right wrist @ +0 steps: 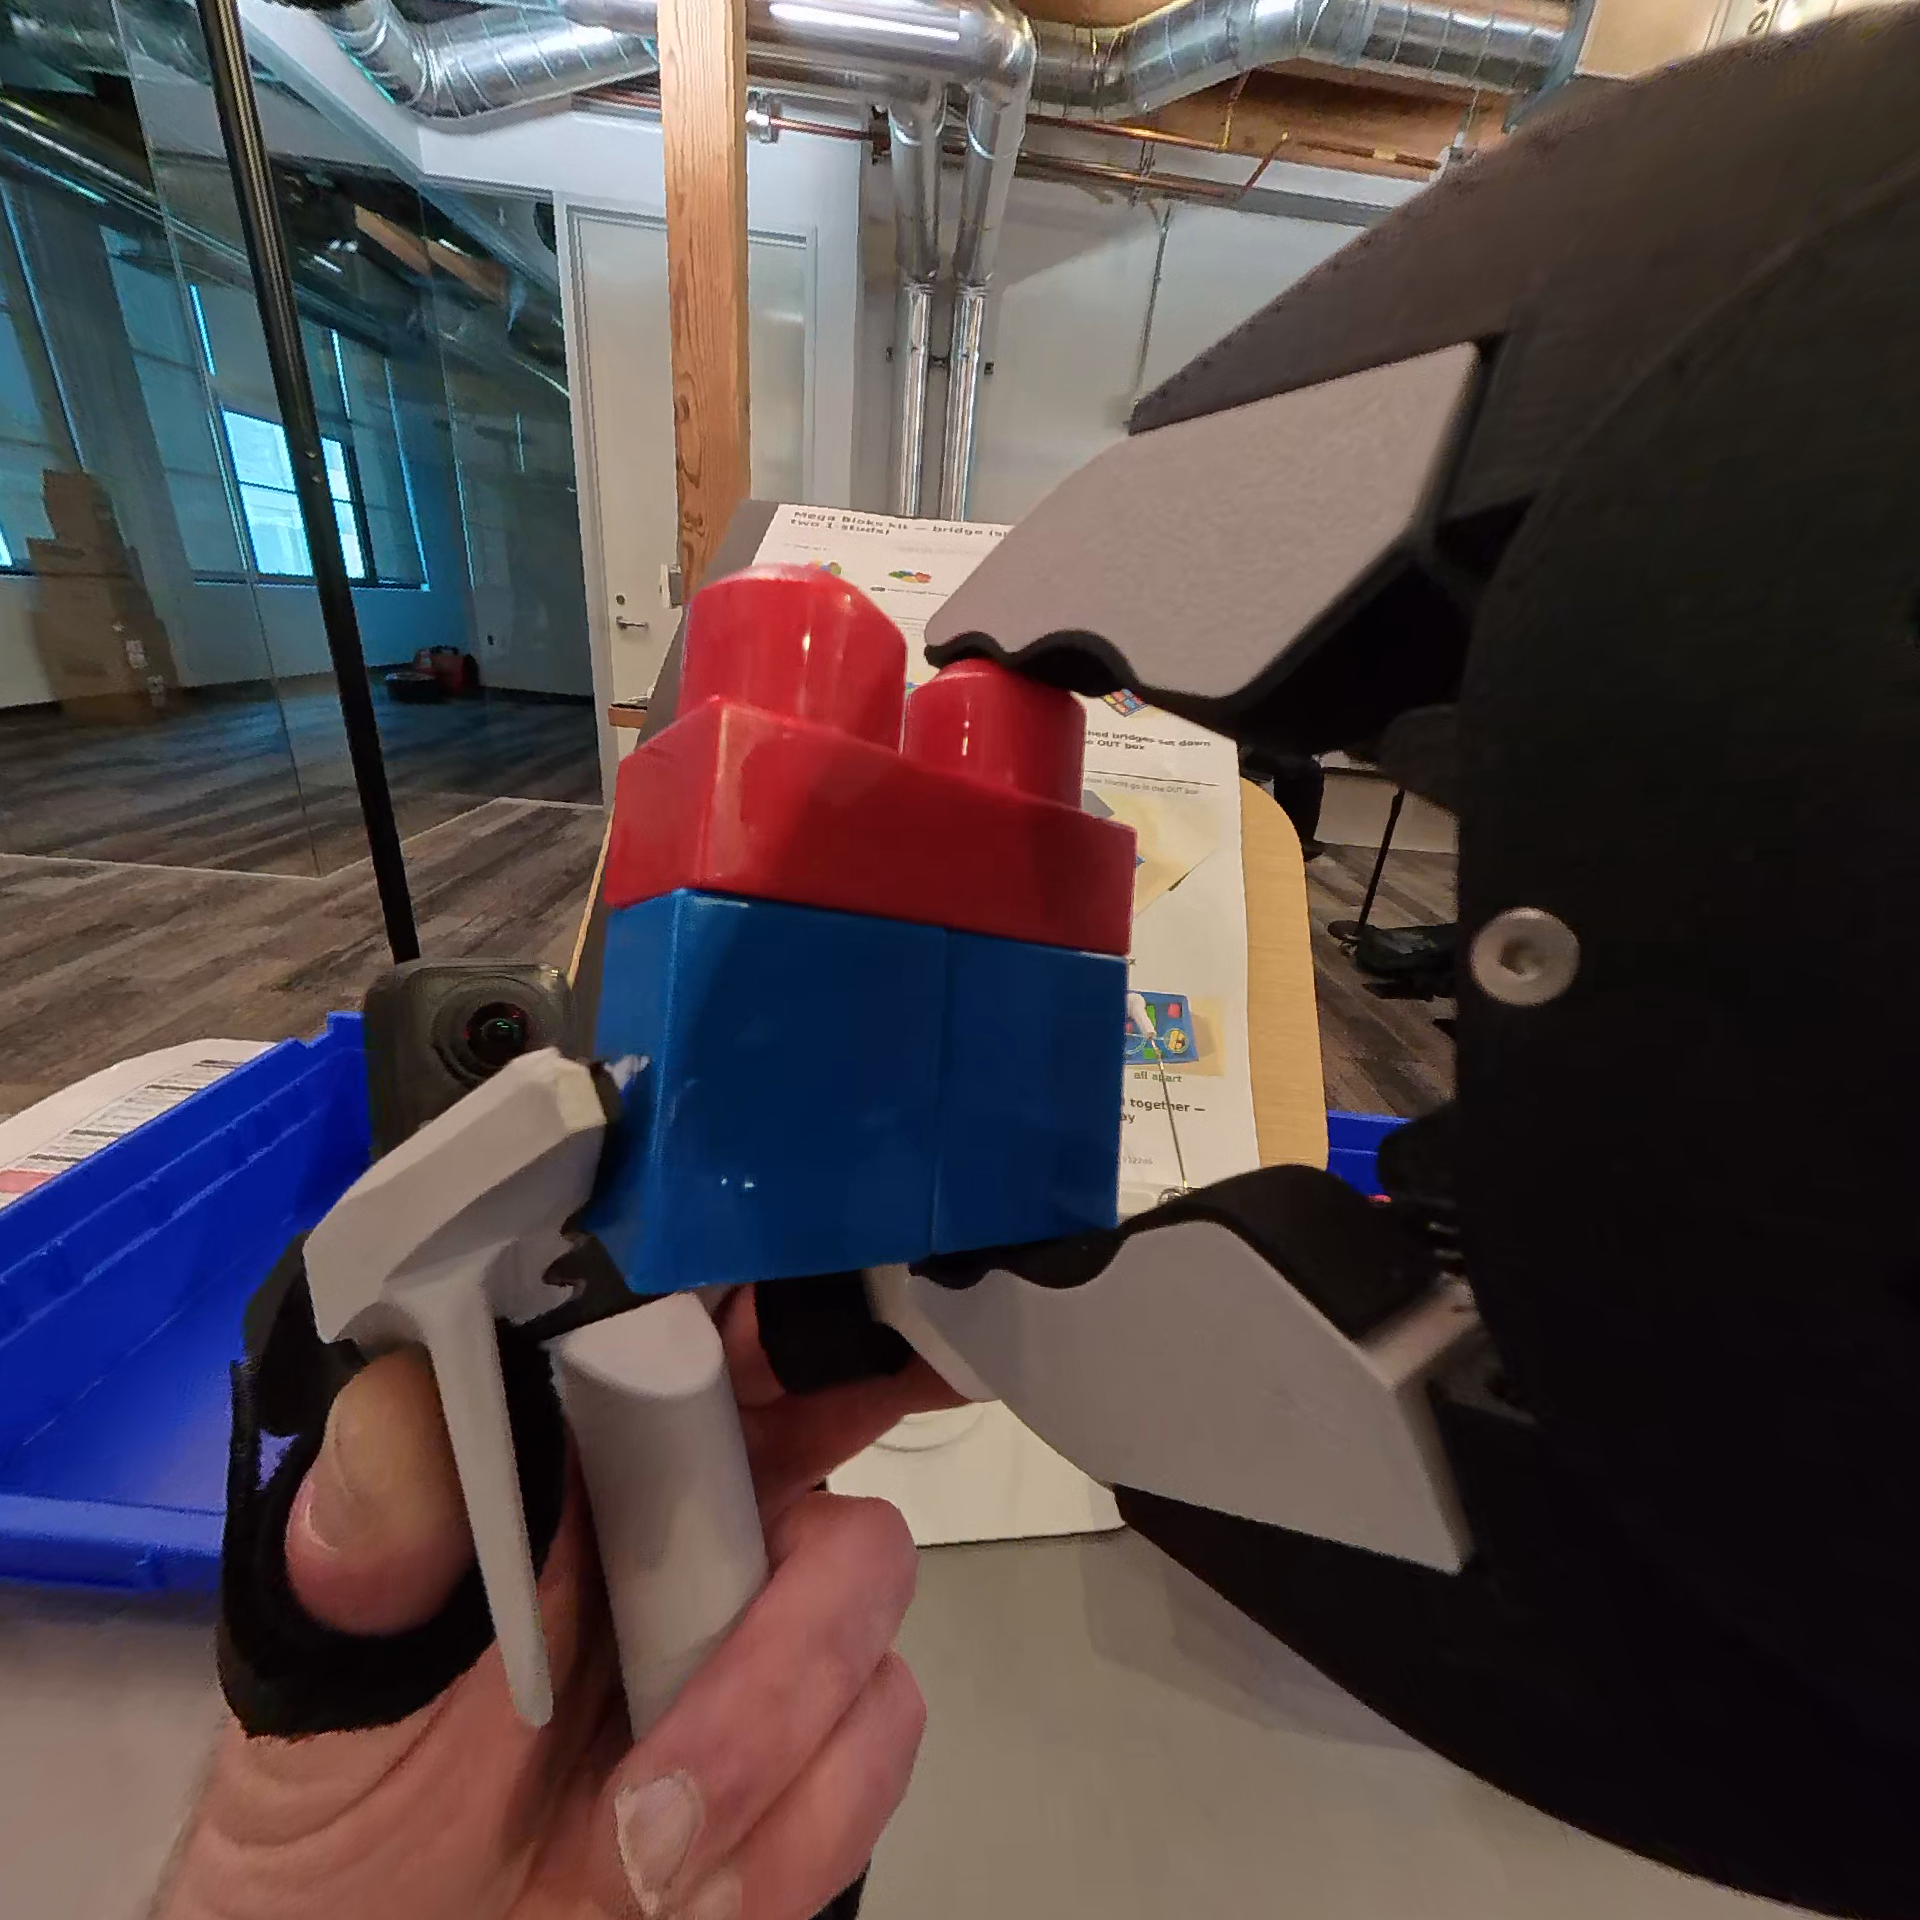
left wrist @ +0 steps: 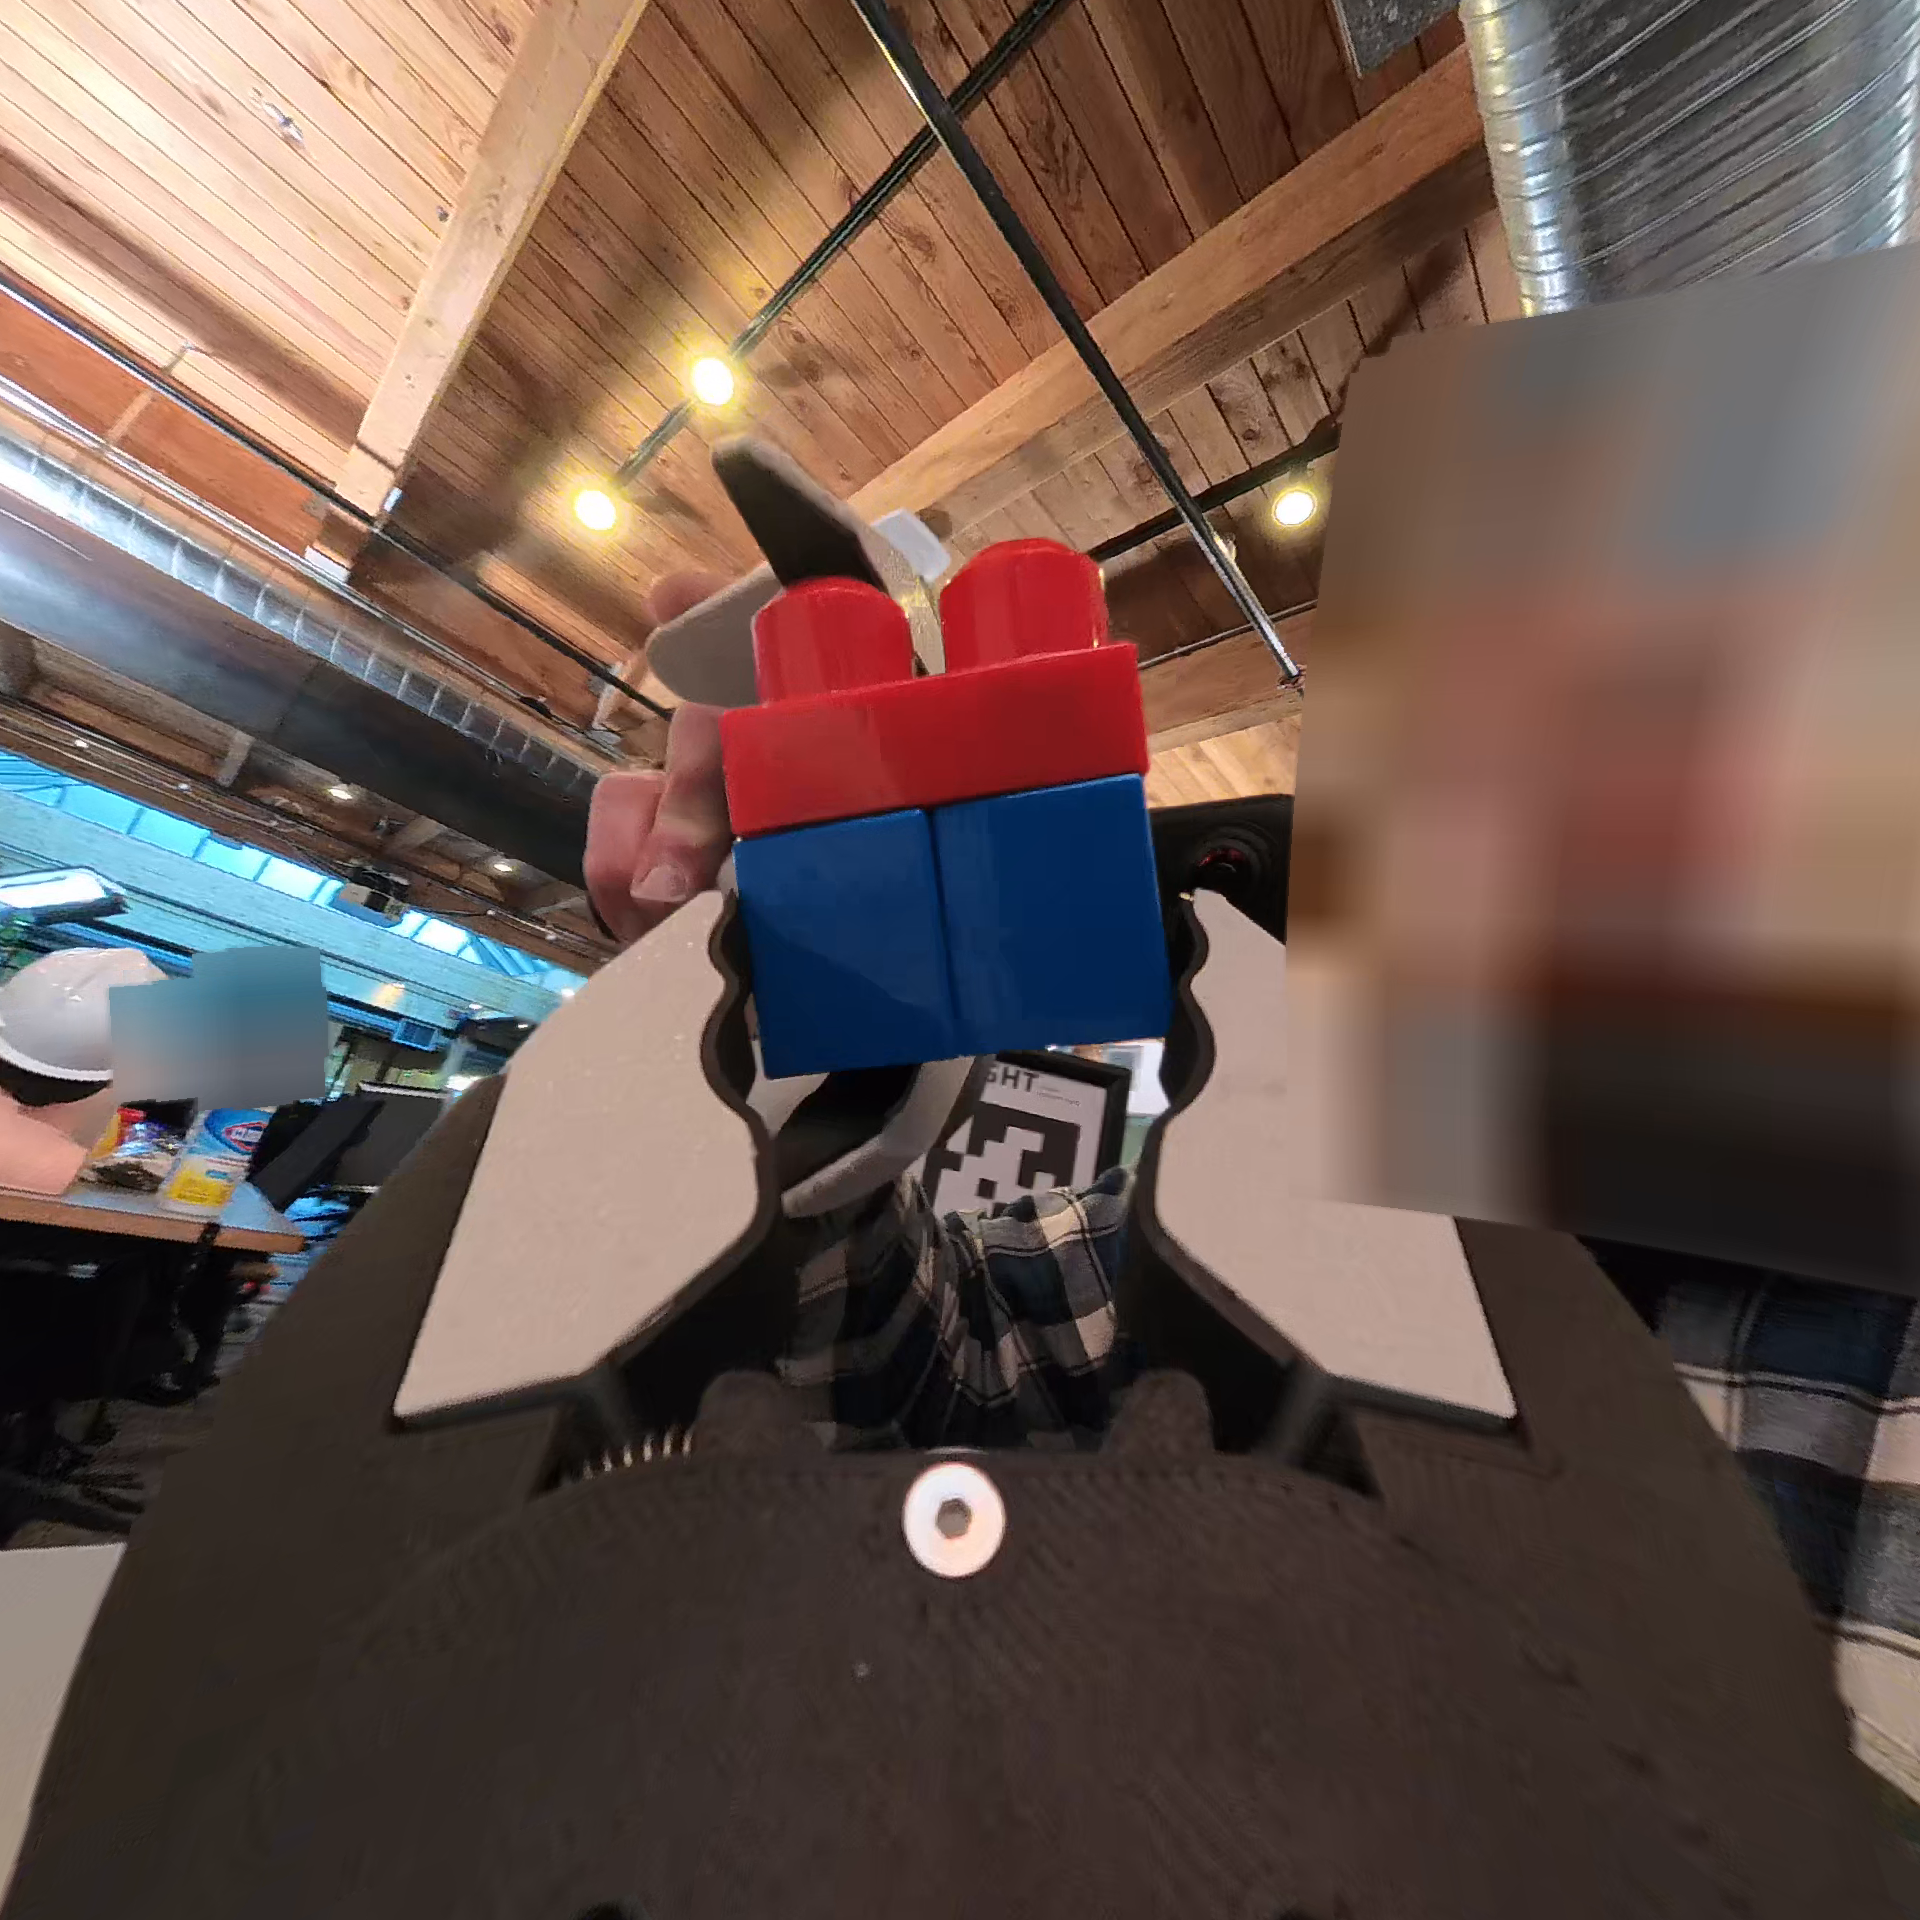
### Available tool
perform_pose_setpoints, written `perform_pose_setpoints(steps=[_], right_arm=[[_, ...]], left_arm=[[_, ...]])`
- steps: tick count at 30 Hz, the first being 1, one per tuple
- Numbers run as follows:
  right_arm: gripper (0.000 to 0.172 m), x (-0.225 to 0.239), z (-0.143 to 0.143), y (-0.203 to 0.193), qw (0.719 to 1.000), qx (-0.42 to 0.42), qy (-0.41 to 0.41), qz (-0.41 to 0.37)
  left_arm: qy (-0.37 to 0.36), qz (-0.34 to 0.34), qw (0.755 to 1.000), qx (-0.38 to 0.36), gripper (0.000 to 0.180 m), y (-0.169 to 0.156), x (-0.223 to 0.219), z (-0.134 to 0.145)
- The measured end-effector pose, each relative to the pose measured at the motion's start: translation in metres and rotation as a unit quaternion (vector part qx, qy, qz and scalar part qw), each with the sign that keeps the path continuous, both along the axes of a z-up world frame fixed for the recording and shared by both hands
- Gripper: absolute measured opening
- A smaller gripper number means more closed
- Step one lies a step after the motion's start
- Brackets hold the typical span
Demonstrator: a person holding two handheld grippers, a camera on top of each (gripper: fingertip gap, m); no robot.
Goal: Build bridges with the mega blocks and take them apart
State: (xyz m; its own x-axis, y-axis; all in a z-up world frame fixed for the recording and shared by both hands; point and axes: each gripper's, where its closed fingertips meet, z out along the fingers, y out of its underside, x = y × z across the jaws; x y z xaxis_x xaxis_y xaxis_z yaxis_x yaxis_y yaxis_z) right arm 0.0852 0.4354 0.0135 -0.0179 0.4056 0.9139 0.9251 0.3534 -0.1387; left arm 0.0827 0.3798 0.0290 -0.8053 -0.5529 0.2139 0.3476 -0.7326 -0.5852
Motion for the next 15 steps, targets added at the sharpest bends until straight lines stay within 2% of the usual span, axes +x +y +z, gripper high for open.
perform_pose_setpoints(steps=[5, 12, 15], right_arm=[[0.103, -0.002, -0.001, -0.01, 0.999, -0.015, 0.005, 0.028], [0.103, -0.004, -0.009, -0.008, 0.999, -0.011, -0.04, 0.02], [0.103, -0.008, -0.009, -0.01, 0.999, -0.012, -0.029, 0.031]], left_arm=[[0.017, 0.041, 0.999, 0.021, 0.073, 0.007, -0.006, -0.001], [0.033, 0.043, 0.998, 0.041, 0.067, 0.008, -0.01, -0.004], [0.035, 0.044, 0.997, 0.053, 0.067, 0.008, -0.013, -0.005]])
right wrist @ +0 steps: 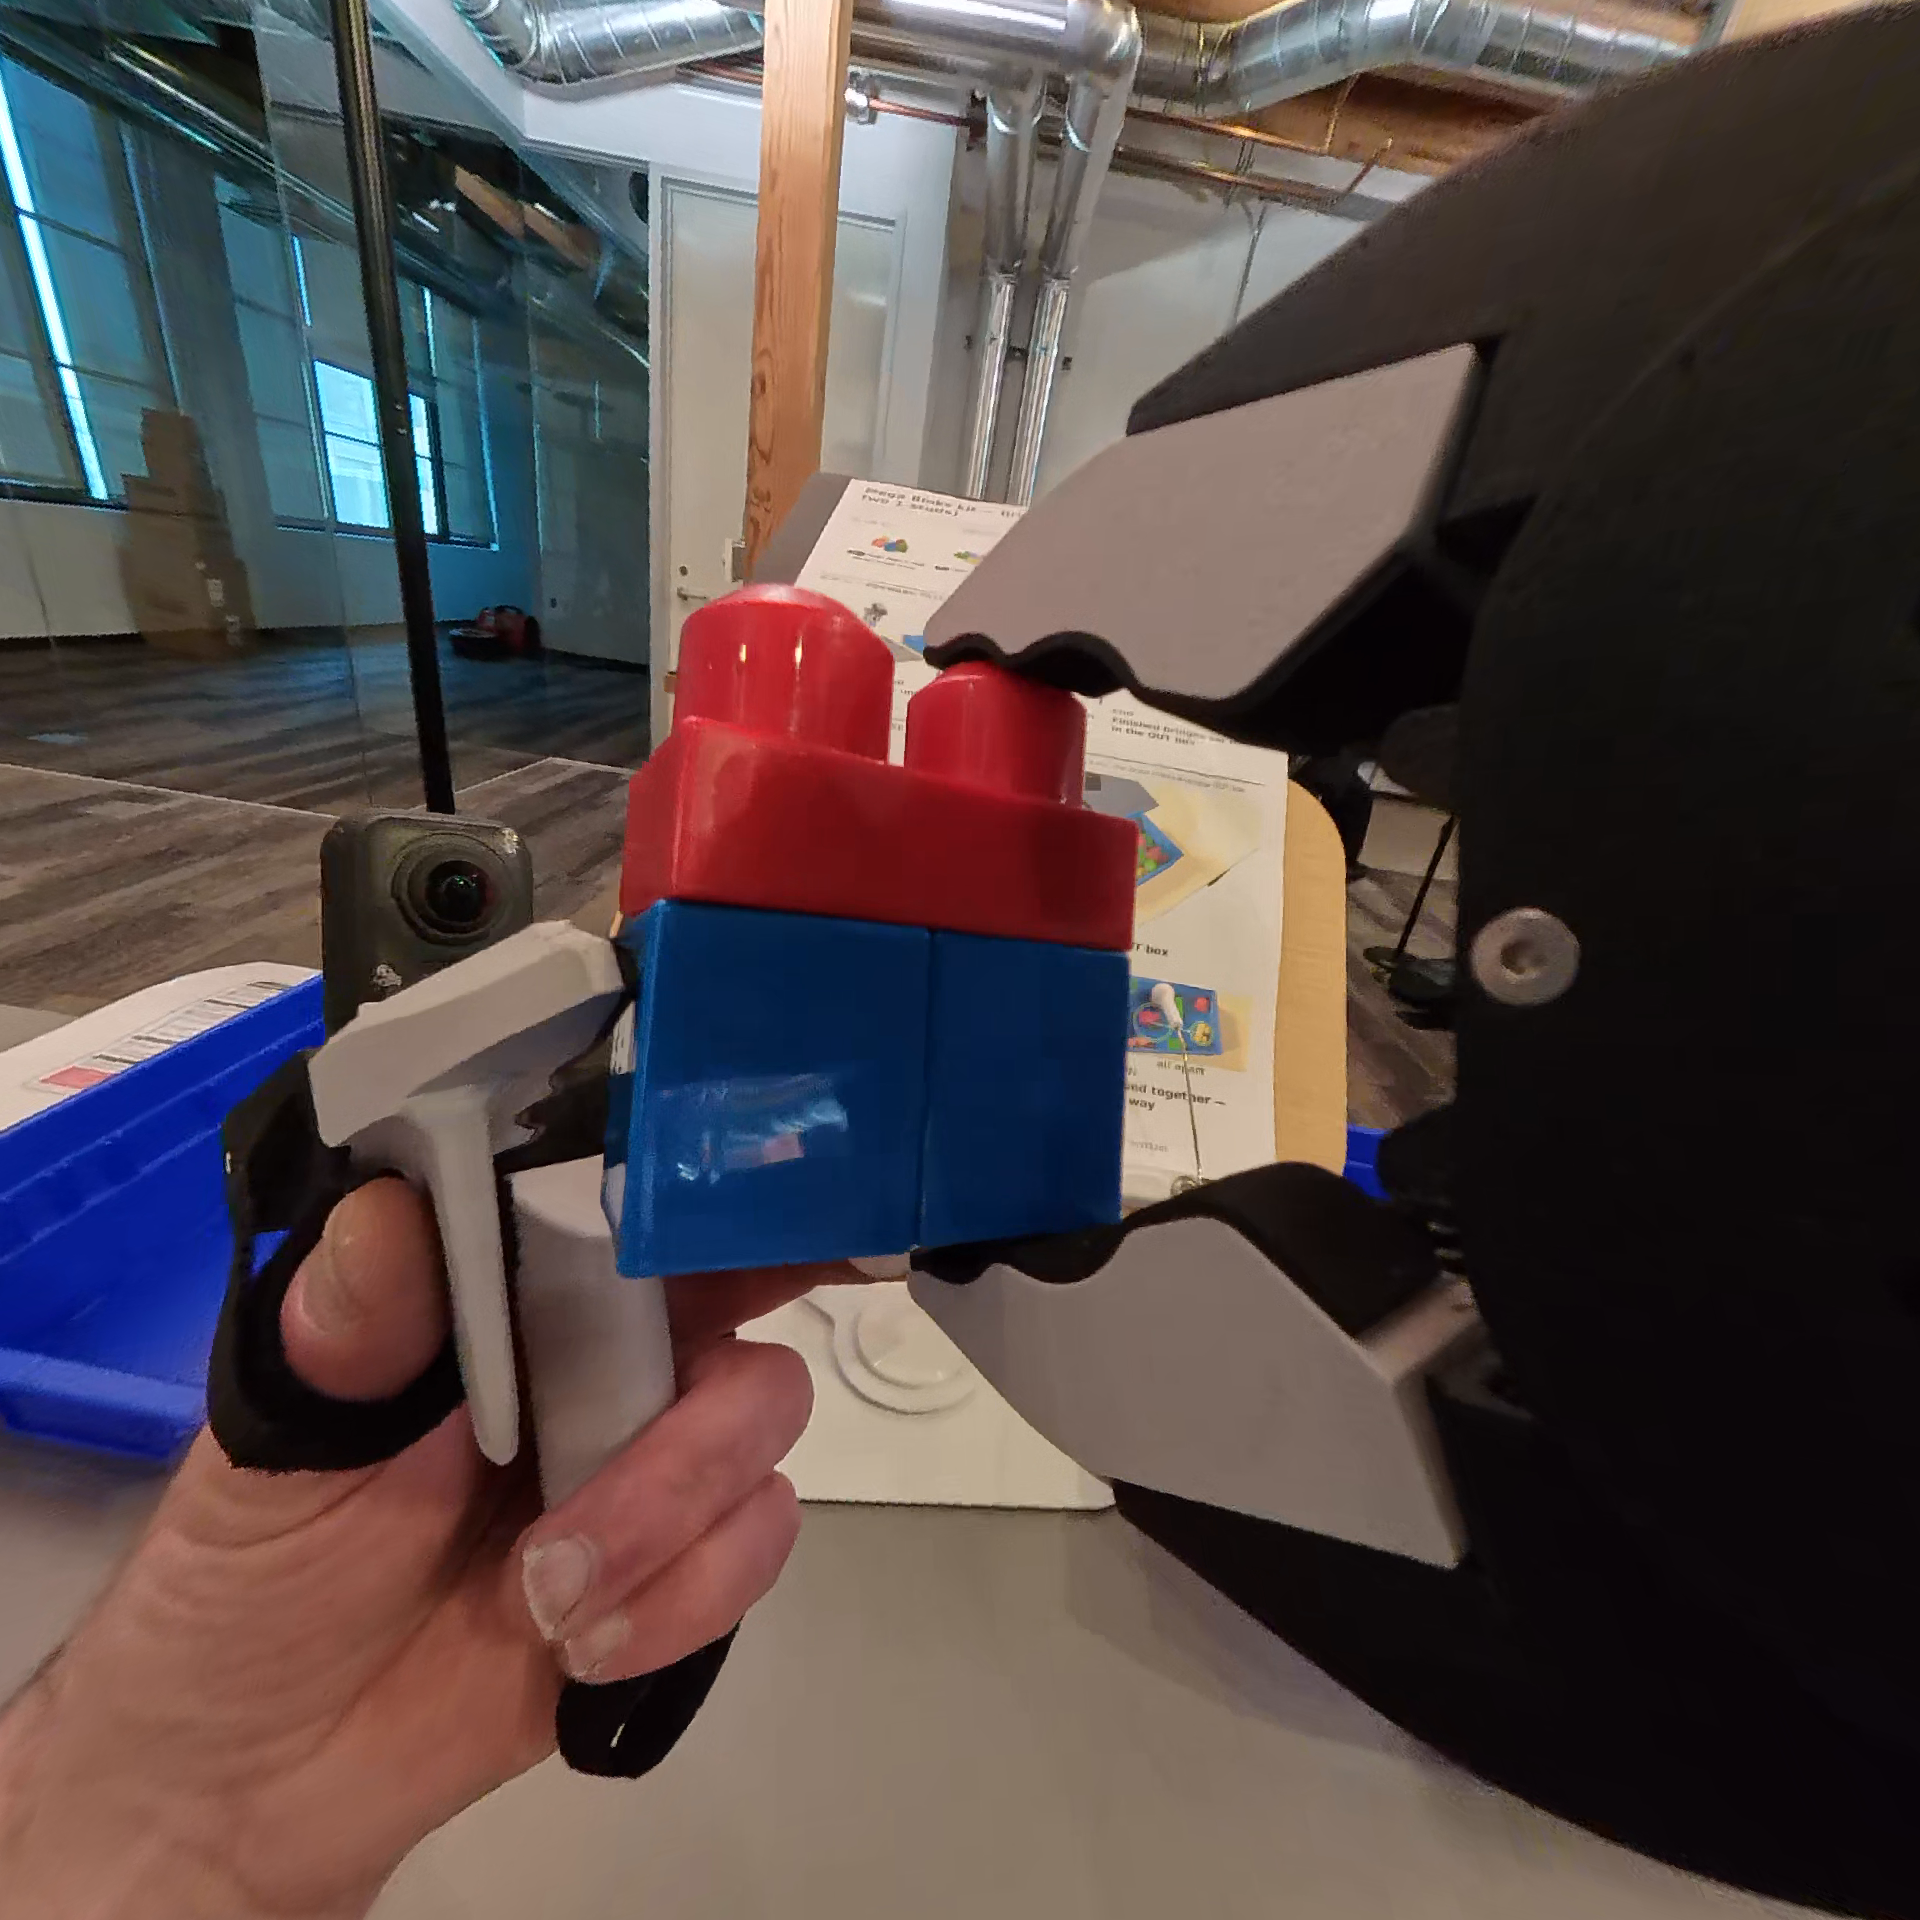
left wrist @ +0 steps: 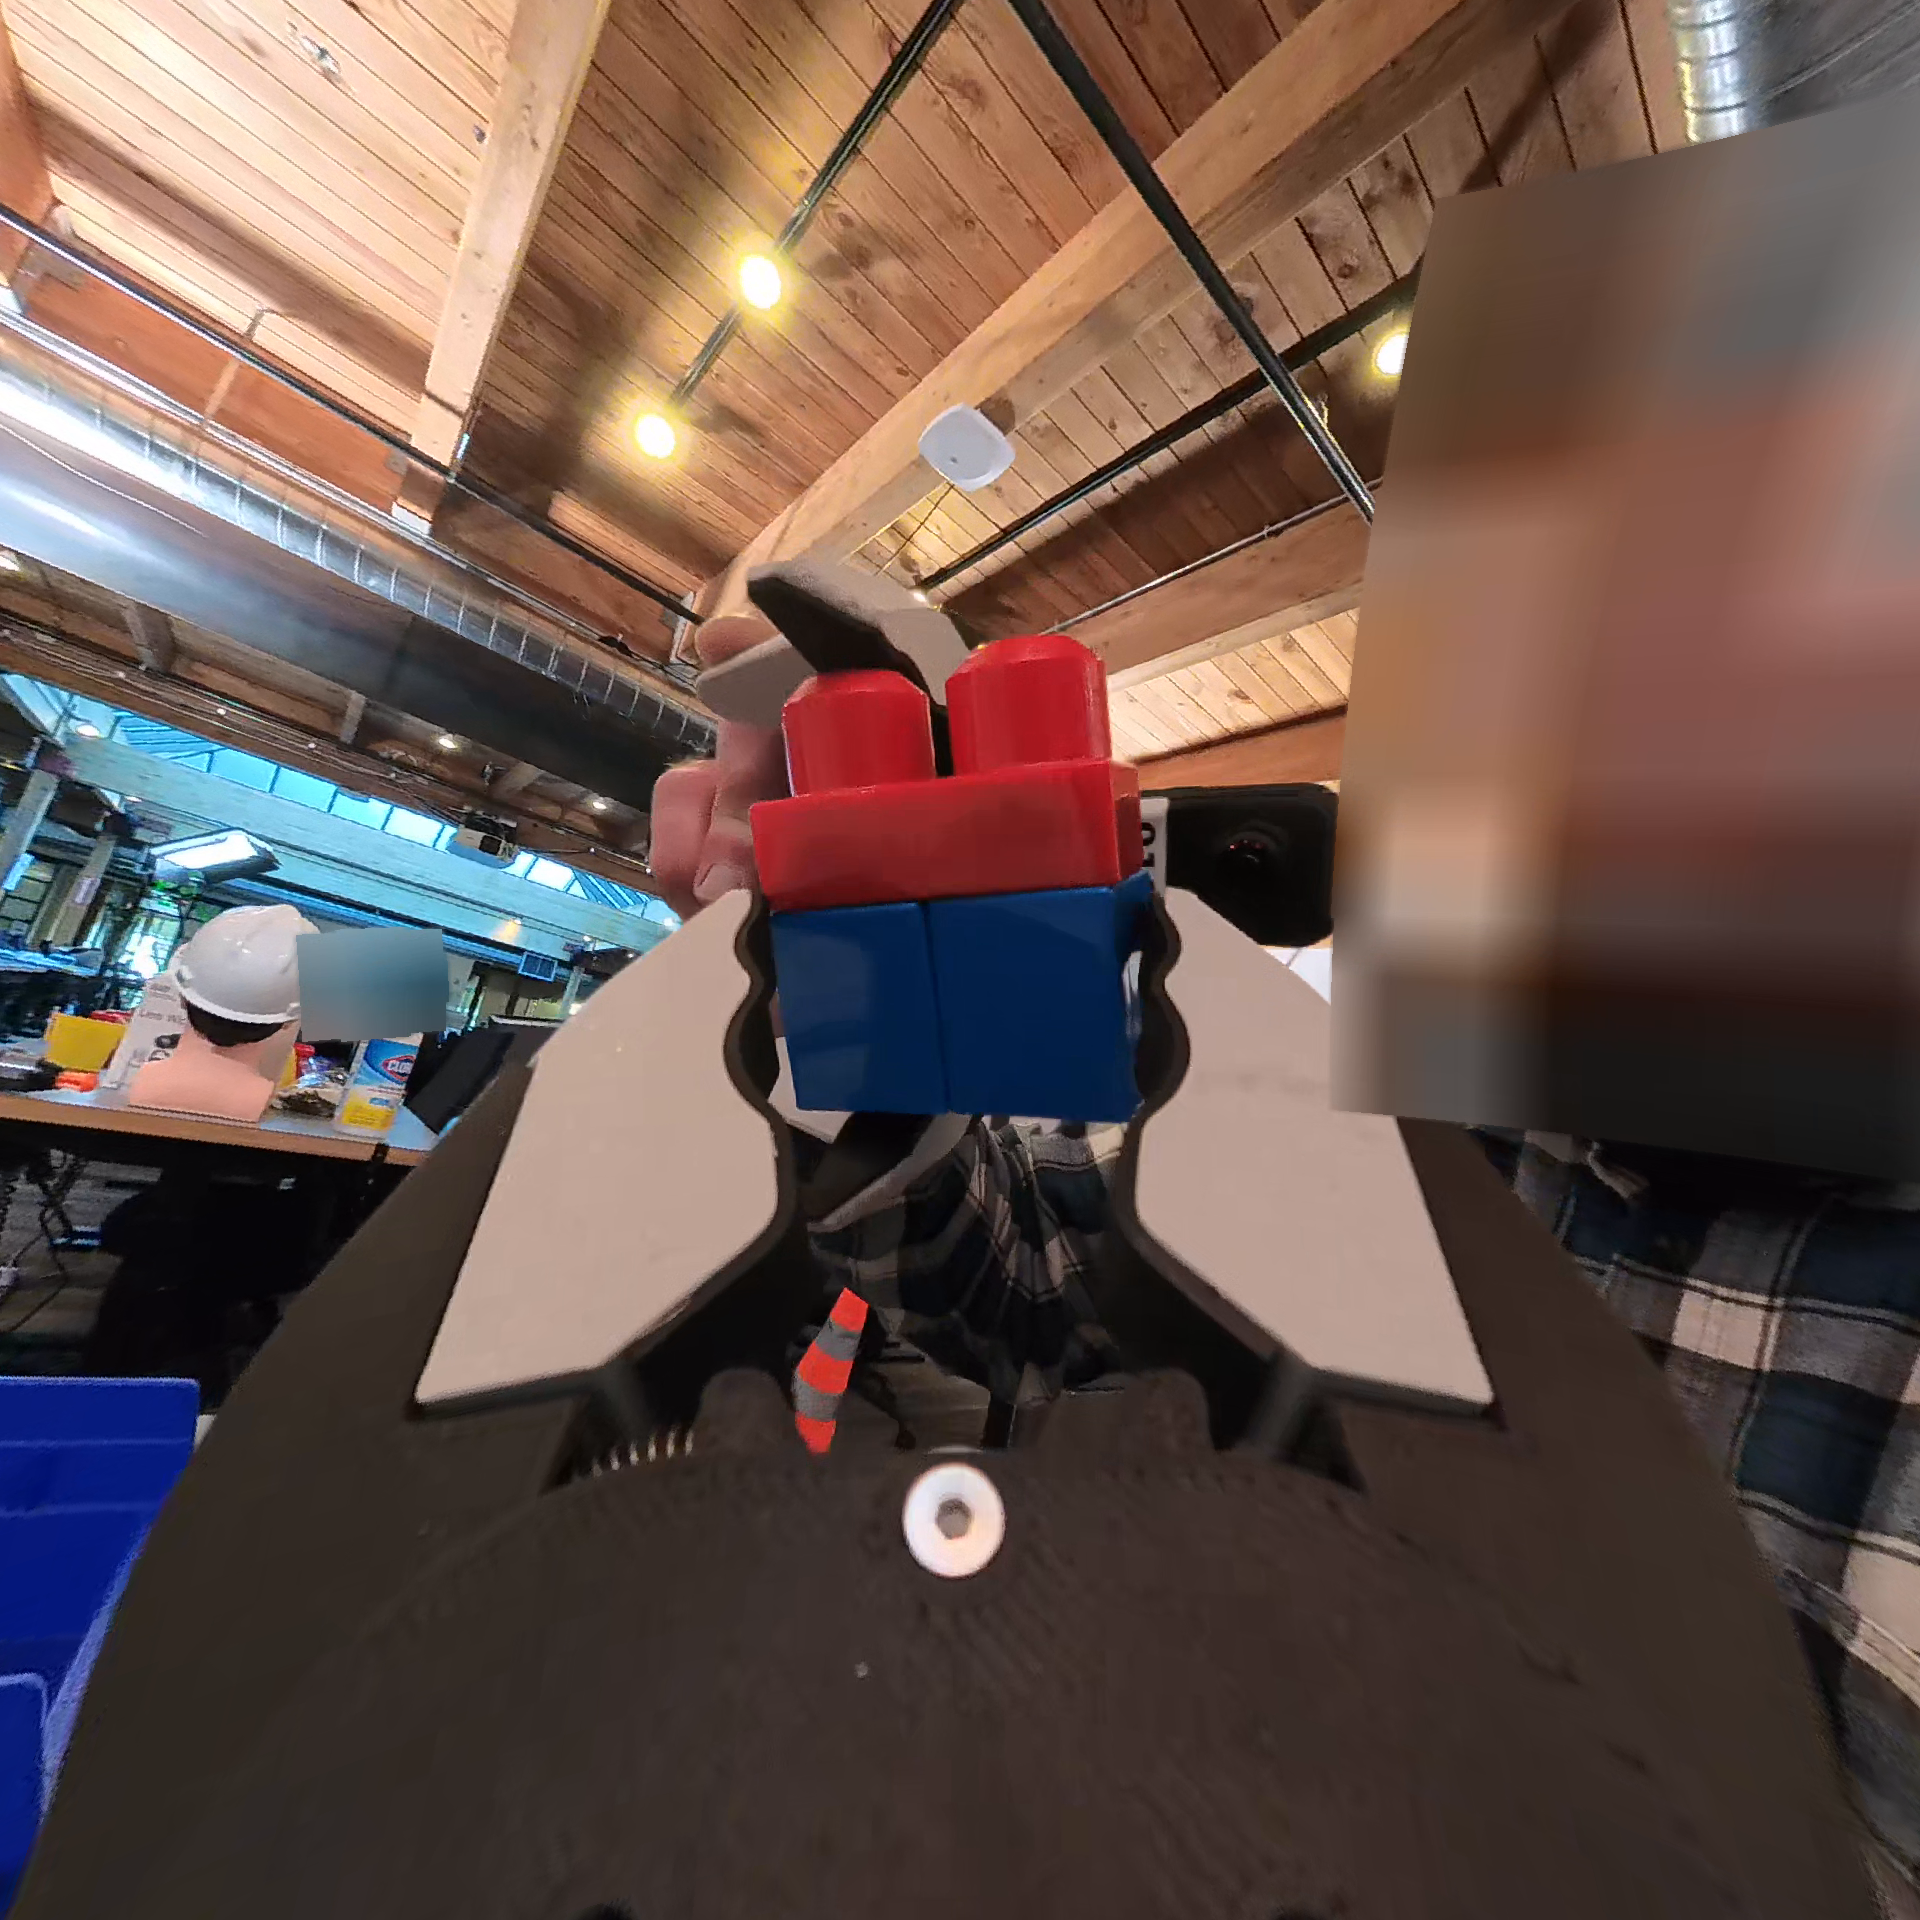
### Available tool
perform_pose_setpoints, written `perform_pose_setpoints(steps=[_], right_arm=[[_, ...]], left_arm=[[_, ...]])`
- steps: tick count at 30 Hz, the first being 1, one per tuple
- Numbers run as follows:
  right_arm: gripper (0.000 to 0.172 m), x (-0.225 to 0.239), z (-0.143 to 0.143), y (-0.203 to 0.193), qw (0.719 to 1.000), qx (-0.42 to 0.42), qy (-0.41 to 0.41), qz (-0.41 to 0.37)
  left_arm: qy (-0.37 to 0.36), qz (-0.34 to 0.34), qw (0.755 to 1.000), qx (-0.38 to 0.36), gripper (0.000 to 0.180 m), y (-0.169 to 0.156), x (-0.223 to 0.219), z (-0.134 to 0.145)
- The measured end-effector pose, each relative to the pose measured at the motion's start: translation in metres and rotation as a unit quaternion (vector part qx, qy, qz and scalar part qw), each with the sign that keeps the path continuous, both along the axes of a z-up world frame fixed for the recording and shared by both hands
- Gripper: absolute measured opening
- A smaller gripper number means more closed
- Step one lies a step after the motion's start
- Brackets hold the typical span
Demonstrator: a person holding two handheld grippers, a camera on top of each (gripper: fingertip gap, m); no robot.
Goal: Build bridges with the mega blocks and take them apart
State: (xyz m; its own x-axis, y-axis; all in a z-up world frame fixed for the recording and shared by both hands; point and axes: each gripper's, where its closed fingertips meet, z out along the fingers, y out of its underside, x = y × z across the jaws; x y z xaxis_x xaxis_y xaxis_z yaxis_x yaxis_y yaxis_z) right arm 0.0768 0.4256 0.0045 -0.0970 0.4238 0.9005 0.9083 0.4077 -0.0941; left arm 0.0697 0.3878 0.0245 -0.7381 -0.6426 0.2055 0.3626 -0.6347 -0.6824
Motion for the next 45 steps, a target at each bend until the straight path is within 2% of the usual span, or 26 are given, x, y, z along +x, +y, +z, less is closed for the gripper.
perform_pose_setpoints(steps=[6, 8, 11, 14, 20, 22, 28, 32, 34, 38, 39, 41, 43, 44, 45], right_arm=[[0.102, -0.012, 0.006, -0.003, 0.999, 0.023, 0.025, 0.032], [0.102, -0.014, 0.004, -0.002, 0.999, 0.025, 0.029, 0.036], [0.102, -0.01, 0.006, 0.005, 0.998, 0.039, 0.044, 0.023], [0.102, -0.007, 0.006, 0.011, 0.998, 0.049, 0.048, 0.012], [0.102, -0.007, 0.003, 0.014, 0.997, 0.056, 0.051, 0.02], [0.102, -0.008, 0.003, 0.013, 0.997, 0.057, 0.047, 0.026], [0.103, -0.003, 0.004, 0.018, 0.997, 0.063, 0.034, 0.026], [0.119, 0.005, 0.013, 0.022, 0.996, 0.062, 0.062, 0.01], [0.124, 0.01, 0.016, 0.022, 0.995, 0.064, 0.079, 0.008], [0.128, 0.008, 0.008, 0.016, 0.995, 0.054, 0.084, 0.012], [0.129, 0.009, 0.006, 0.017, 0.995, 0.059, 0.076, 0.002], [0.127, 0.013, 0.0, 0.02, 0.996, 0.051, 0.066, -0.02], [0.117, 0.009, -0.001, 0.015, 0.995, 0.018, 0.096, -0.016], [0.113, 0.011, -0.001, 0.015, 0.993, -0.003, 0.113, -0.028], [0.117, 0.013, 0.001, 0.016, 0.989, -0.029, 0.142, -0.042]], left_arm=[[-0.032, -0.048, 0.998, -0.021, 0.069, 0.0, -0.008, 0.002], [-0.027, -0.072, 0.997, -0.025, 0.08, -0.002, -0.006, 0.0], [-0.024, -0.065, 0.997, -0.04, 0.082, 0.004, -0.003, -0.003], [-0.014, -0.082, 0.996, -0.027, 0.098, -0.004, 0.003, -0.006], [-0.034, -0.084, 0.995, -0.033, 0.079, -0.006, 0.005, -0.006], [-0.038, -0.089, 0.995, -0.026, 0.079, -0.009, 0.004, -0.007], [-0.024, -0.018, 0.999, -0.013, 0.078, -0.005, 0.011, -0.006], [-0.017, 0.077, 0.997, -0.014, 0.077, 0.01, 0.009, -0.002], [0.018, 0.129, 0.991, -0.003, 0.077, 0.02, 0.009, -0.003], [0.061, 0.267, 0.961, 0.029, 0.078, 0.041, 0.0, -0.002], [0.081, 0.325, 0.941, 0.046, 0.077, 0.048, 0.0, -0.005], [0.143, 0.425, 0.89, 0.086, 0.077, 0.063, 0.0, -0.013], [0.188, 0.536, 0.809, 0.153, 0.077, 0.075, -0.003, -0.019], [0.207, 0.571, 0.774, 0.178, 0.077, 0.079, -0.004, -0.022], [0.212, 0.598, 0.747, 0.199, 0.077, 0.08, -0.006, -0.022]])
